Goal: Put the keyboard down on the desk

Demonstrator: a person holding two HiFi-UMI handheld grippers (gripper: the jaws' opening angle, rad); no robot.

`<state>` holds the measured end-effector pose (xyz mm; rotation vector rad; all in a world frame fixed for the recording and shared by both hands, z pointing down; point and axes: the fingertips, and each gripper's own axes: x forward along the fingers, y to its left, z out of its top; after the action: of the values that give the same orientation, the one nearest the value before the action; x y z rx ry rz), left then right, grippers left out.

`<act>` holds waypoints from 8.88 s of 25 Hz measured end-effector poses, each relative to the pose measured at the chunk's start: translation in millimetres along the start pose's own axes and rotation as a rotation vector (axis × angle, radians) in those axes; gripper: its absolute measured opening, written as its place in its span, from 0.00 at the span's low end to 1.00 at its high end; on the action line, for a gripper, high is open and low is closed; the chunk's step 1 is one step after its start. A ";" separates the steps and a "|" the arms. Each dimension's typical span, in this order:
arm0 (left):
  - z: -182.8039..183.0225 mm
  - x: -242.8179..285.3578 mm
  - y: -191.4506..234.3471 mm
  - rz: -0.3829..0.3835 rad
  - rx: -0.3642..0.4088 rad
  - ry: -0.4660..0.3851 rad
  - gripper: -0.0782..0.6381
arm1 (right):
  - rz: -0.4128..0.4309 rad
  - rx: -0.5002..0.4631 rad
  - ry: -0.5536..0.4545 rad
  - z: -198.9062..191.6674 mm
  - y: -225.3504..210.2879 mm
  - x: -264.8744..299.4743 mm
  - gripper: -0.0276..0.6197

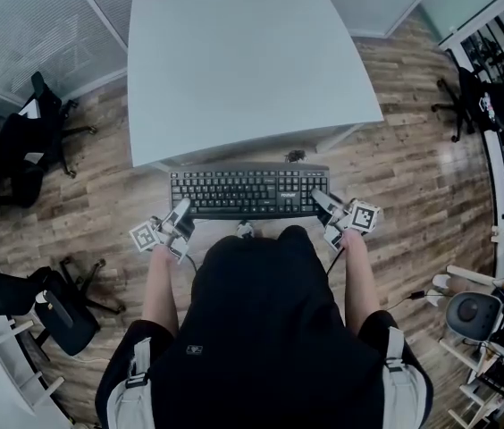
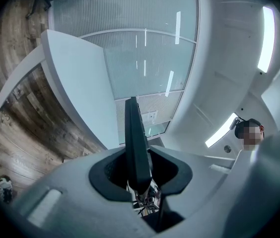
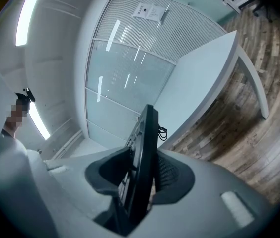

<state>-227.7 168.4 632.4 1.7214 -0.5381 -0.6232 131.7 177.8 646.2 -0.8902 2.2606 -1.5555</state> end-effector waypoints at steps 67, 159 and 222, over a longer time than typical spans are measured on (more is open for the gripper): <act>139.8 182.4 83.5 0.178 0.032 -0.166 0.22 | 0.022 0.035 0.287 248.5 -120.0 191.4 0.27; 196.0 170.0 213.1 0.715 0.174 0.055 0.41 | -0.422 -0.081 0.269 226.3 -218.1 247.9 0.41; 179.4 218.8 153.6 0.772 1.007 0.392 0.12 | -0.469 -0.899 0.437 229.5 -173.0 224.1 0.05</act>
<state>-186.0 -138.4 720.5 2.2222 -1.2650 0.6503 136.3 -174.0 741.6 -1.4867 3.3422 -0.8487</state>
